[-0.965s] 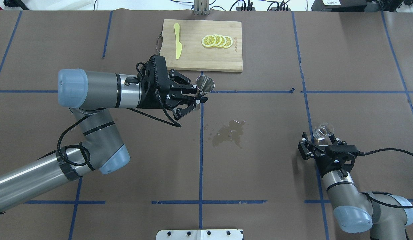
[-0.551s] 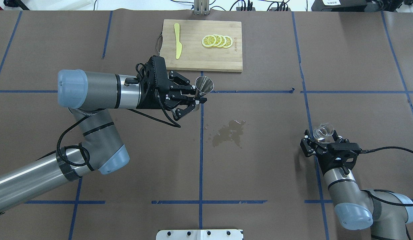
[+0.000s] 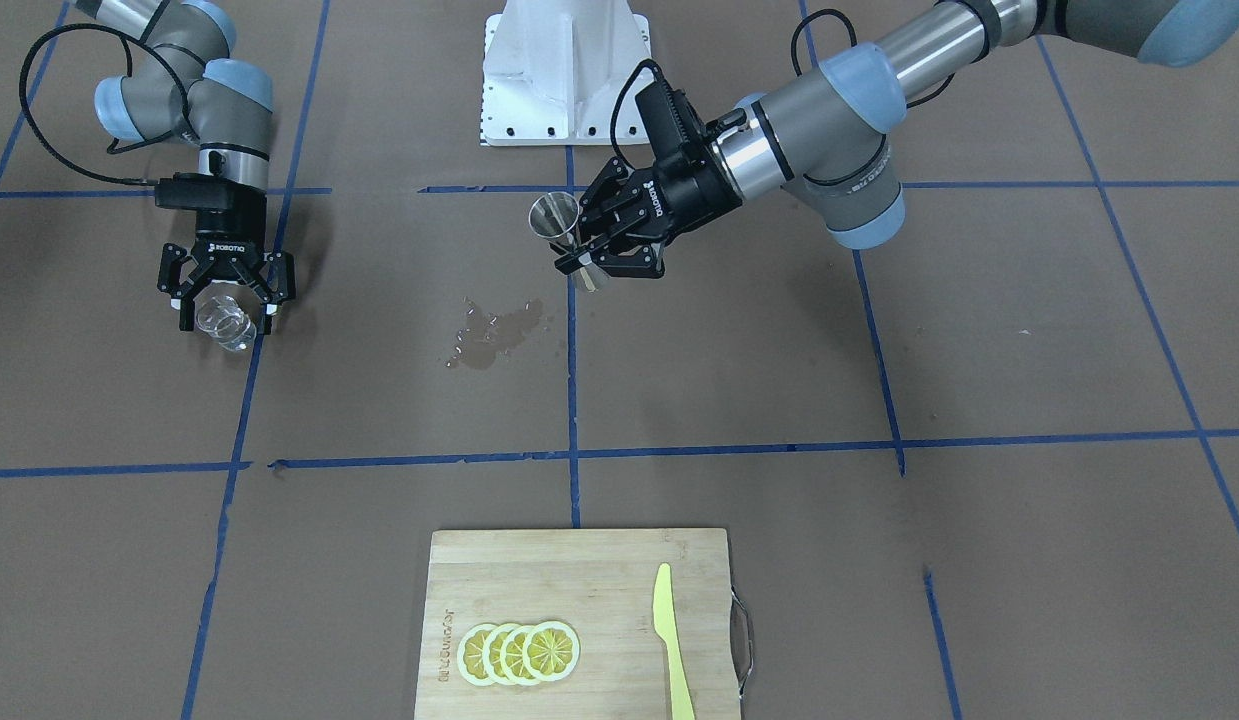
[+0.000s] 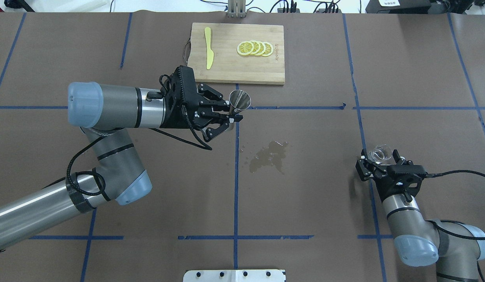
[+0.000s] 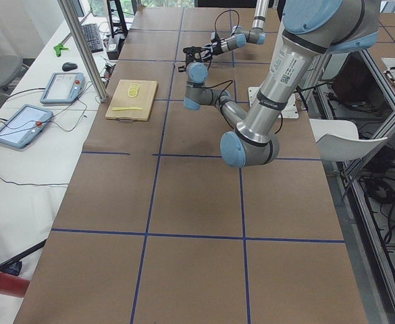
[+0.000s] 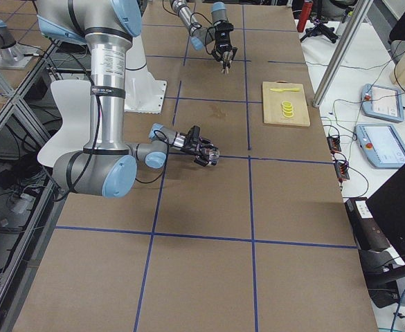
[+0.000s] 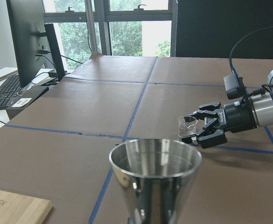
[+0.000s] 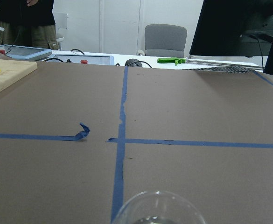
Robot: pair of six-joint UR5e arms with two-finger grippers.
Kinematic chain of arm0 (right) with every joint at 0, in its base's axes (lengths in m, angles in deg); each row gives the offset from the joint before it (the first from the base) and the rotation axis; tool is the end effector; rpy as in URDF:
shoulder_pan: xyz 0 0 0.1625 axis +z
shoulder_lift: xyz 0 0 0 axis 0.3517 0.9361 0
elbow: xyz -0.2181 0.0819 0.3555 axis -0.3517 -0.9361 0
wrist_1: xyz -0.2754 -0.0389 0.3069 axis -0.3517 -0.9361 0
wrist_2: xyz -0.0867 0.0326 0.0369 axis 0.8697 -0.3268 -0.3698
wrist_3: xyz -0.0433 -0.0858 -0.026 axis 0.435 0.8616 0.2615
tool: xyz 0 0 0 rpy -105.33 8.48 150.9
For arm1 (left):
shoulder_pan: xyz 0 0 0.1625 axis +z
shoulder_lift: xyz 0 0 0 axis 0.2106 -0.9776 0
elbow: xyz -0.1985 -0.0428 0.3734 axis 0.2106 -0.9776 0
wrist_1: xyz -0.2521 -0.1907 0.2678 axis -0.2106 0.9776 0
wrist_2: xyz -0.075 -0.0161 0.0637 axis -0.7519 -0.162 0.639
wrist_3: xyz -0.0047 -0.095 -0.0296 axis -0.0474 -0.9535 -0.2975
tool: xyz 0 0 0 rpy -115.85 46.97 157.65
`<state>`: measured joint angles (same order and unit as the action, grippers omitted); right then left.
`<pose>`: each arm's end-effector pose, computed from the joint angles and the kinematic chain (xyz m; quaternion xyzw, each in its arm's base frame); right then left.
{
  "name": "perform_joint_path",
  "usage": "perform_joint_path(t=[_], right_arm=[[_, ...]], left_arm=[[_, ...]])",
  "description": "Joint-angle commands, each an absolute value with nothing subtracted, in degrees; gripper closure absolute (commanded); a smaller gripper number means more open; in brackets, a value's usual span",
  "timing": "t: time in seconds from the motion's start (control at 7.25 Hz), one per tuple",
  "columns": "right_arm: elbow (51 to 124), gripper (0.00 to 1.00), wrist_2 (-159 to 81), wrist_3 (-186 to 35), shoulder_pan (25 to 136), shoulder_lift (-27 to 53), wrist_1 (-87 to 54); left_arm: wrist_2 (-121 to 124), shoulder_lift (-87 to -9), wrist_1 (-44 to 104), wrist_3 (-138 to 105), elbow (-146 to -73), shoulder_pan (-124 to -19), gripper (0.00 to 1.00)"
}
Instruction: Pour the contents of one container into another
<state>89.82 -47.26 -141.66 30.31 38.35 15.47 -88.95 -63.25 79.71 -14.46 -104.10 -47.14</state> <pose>-0.4173 -0.2933 0.5513 0.4991 -0.2648 0.2084 0.7984 0.4692 -0.4461 0.1912 0.5931 0.5313 0.3533 0.4910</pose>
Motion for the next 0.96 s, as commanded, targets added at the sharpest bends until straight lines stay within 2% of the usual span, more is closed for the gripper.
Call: perform_joint_path(t=[0.0, 0.28, 0.41, 0.55, 0.69, 0.83], right_arm=[[89.5, 0.30, -47.2, -141.6, 30.4, 38.2, 15.5], [88.5, 0.31, -47.2, -141.7, 30.4, 38.1, 15.5], [88.5, 0.50, -47.2, -141.7, 30.4, 37.8, 15.5], [88.5, 0.96, -47.0, -141.7, 30.4, 37.8, 15.6], [88.5, 1.00, -45.9, -141.7, 30.4, 37.8, 15.6], [88.6, 1.00, -45.7, -141.6, 30.4, 37.8, 15.6]], left_arm=[[-89.0, -63.3, 79.7, -14.5, -104.1, -47.1, 1.00], [-89.0, -63.3, 79.7, -14.5, -104.1, -47.1, 1.00], [-89.0, -63.3, 79.7, -14.5, -104.0, -47.1, 1.00], [-89.0, -63.3, 79.7, -14.5, -104.0, -47.1, 1.00], [-89.0, -63.3, 79.7, -14.5, -104.0, -47.1, 1.00], [-89.0, -63.3, 79.7, -14.5, -104.0, -47.1, 1.00]])
